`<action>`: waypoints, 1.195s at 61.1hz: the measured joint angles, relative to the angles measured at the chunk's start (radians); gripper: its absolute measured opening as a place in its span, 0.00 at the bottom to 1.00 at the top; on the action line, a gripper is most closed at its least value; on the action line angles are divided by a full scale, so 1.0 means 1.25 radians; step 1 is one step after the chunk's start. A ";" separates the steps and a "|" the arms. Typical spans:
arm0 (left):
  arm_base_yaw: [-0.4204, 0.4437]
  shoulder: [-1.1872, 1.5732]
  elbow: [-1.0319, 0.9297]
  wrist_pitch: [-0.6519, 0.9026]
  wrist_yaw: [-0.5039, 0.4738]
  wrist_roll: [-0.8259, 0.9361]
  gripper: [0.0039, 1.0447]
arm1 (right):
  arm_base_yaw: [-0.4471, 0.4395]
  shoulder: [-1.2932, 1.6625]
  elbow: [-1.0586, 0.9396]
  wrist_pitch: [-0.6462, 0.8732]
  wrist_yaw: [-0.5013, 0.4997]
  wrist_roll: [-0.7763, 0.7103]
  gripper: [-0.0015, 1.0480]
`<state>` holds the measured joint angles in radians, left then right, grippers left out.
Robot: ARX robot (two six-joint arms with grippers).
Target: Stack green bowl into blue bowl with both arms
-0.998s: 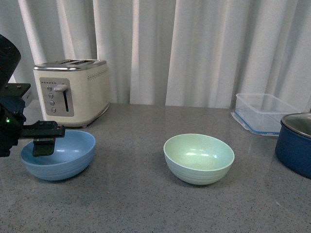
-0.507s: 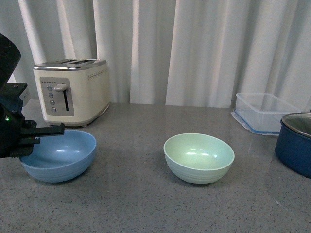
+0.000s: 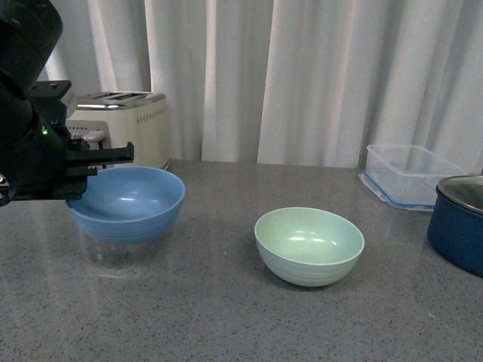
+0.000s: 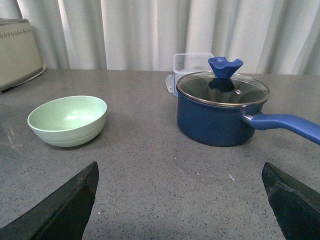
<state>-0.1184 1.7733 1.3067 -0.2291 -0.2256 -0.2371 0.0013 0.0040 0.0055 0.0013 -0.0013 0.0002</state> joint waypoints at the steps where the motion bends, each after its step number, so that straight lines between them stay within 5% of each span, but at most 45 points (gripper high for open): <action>1: -0.005 0.000 0.004 -0.002 0.000 -0.003 0.03 | 0.000 0.000 0.000 0.000 0.000 0.000 0.90; 36: -0.112 0.068 0.047 -0.017 -0.003 -0.046 0.03 | 0.000 0.000 0.000 0.000 0.000 0.000 0.90; 73: -0.130 0.119 0.074 -0.014 -0.013 -0.046 0.03 | 0.000 0.000 0.000 0.000 0.000 0.000 0.90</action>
<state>-0.2806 1.9217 1.3994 -0.2462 -0.2413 -0.2951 0.0013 0.0040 0.0055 0.0013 -0.0013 0.0002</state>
